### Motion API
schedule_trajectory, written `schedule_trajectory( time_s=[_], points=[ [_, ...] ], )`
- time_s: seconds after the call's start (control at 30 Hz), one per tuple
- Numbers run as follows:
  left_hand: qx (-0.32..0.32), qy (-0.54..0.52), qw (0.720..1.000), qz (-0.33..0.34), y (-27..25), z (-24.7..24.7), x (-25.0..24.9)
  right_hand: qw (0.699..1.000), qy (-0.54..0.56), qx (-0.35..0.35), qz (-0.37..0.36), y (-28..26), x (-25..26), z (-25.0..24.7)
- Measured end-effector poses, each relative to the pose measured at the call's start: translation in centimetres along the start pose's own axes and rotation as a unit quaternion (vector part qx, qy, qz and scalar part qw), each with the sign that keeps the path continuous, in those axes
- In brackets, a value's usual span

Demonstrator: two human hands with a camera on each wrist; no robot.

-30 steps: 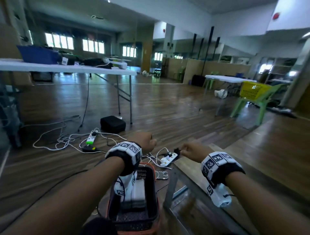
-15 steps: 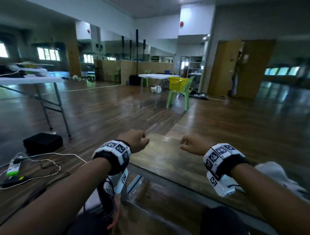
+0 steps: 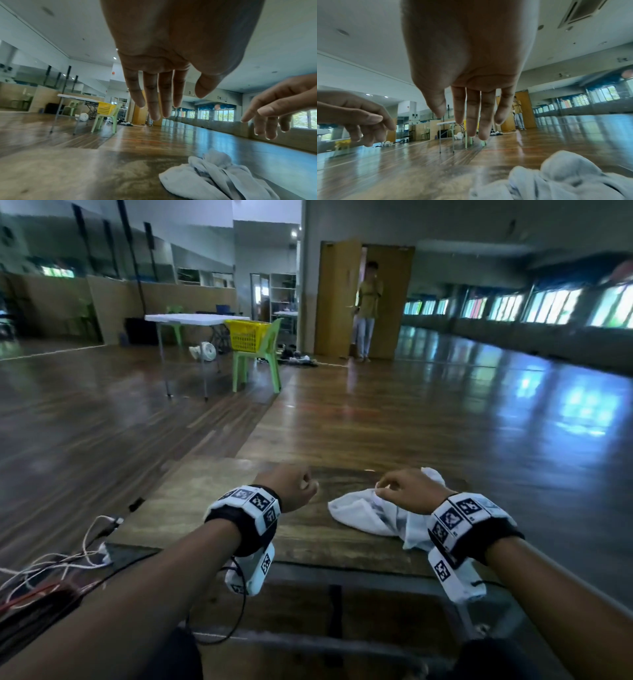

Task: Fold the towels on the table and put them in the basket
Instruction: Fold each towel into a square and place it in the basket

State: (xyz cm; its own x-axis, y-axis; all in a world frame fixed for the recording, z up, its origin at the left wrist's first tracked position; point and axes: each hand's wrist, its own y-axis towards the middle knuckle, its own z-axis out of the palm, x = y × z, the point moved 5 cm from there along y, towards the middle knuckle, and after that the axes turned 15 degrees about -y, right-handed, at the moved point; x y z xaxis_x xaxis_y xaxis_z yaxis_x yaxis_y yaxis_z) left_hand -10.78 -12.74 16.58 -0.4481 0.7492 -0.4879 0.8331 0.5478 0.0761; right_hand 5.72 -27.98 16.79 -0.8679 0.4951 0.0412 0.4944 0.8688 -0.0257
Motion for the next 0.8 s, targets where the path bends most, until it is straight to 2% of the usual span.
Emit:
schedule_trajectory(
  time_s=[0.17, 0.3, 0.43, 0.6, 0.8],
  points=[
    [0.057, 0.002, 0.997, 0.044, 4.4, 7.4, -1.1, 0.996, 0.025, 0.054, 0.062, 1.2, -4.3, 6.4],
    [0.099, -0.006, 0.994, 0.054, 7.4, 13.2, -1.0, 0.993, 0.023, 0.071, 0.091, 3.3, -6.4, 11.2],
    [0.112, -0.018, 0.992, 0.05, 10.8, 17.7, -0.4, 0.993, -0.006, 0.045, 0.107, 5.8, -7.5, 14.1],
    [0.124, -0.004, 0.991, 0.043, 15.3, 21.2, -0.2, 0.993, -0.038, 0.012, 0.113, 8.9, -8.3, 16.7],
    [0.146, -0.025, 0.986, 0.079, 16.9, 23.5, -0.2, 0.987, -0.071, -0.009, 0.141, 9.9, -8.4, 19.2]
  ],
)
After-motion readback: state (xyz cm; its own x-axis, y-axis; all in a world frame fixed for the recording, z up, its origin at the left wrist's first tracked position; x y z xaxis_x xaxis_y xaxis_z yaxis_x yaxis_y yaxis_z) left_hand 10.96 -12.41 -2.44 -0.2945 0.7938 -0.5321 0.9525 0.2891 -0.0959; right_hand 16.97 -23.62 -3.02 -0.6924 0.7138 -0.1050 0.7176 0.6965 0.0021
